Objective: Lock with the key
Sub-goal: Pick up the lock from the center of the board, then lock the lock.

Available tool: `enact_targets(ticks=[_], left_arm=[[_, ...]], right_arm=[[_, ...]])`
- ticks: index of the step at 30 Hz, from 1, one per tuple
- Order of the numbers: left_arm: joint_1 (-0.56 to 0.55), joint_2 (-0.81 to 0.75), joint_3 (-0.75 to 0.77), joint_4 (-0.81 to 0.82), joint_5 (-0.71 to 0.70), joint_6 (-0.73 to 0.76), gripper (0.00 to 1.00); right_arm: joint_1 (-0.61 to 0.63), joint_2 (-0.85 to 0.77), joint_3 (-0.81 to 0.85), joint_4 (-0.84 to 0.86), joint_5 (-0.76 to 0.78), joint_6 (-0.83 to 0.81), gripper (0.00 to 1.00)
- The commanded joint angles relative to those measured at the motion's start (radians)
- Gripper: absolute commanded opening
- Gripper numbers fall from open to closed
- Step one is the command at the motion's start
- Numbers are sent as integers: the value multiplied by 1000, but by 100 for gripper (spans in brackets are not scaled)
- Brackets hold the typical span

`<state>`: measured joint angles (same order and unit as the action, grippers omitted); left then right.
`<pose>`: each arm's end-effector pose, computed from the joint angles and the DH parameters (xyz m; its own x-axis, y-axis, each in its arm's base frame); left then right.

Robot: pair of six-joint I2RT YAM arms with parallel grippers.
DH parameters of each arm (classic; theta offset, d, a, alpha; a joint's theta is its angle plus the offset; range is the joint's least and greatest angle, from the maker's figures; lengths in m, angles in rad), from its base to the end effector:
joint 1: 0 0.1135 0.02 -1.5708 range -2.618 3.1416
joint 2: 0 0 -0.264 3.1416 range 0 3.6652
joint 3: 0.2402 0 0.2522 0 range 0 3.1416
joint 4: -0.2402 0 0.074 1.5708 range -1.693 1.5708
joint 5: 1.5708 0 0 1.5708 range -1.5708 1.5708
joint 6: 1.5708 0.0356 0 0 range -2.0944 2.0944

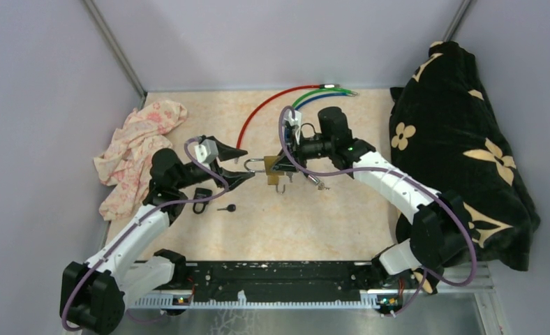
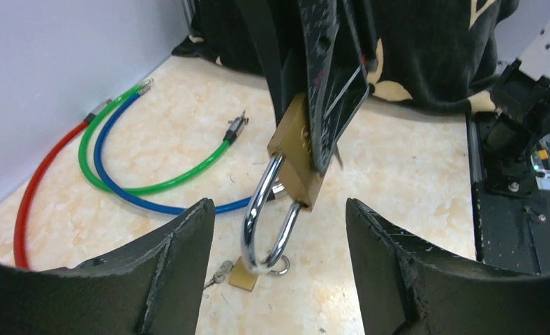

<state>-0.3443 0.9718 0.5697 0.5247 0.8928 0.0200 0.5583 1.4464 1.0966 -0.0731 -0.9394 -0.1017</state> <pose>0.1936 -0.0989 0.3027 0.1339 -0.0347 -0.9904 0.9368 0.3303 0.1151 0.2601 0.1963 0.3089 -0.2512 -0.2275 -0.9408 -0.9675 0.0881 0.2370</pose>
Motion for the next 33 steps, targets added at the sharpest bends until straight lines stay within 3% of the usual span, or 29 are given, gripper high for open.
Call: enact_targets(ticks=[1, 8, 12, 18, 20, 22, 24, 28, 32, 33], left_arm=[[5, 17, 21, -75, 33, 71, 73], [5, 54, 28, -12, 11, 75, 71], [-11, 66, 20, 17, 58, 50, 54], [-55, 77, -10, 62, 69, -4, 55], [-56, 79, -9, 67, 62, -1, 44], [-56, 77, -7, 65, 65, 11, 20], [-58, 76, -5, 60, 68, 20, 3], [-59, 67, -9, 107, 58, -6, 0], [-59, 51, 0, 274, -60, -103, 0], [-60, 46, 2, 310, -89, -121, 0]], right_arm=[[9, -97, 105, -75, -22, -128, 0], [23, -116, 110, -82, -50, -138, 0], [32, -118, 115, -77, -48, -137, 0], [41, -119, 130, -62, -56, -131, 0], [42, -118, 134, -62, -63, -132, 0], [43, -119, 137, -63, -65, -132, 0], [43, -121, 138, -62, -68, -131, 0], [43, -114, 136, -52, -85, -119, 0], [43, -92, 125, -27, -102, -84, 0], [41, -91, 115, -7, -102, -73, 9]])
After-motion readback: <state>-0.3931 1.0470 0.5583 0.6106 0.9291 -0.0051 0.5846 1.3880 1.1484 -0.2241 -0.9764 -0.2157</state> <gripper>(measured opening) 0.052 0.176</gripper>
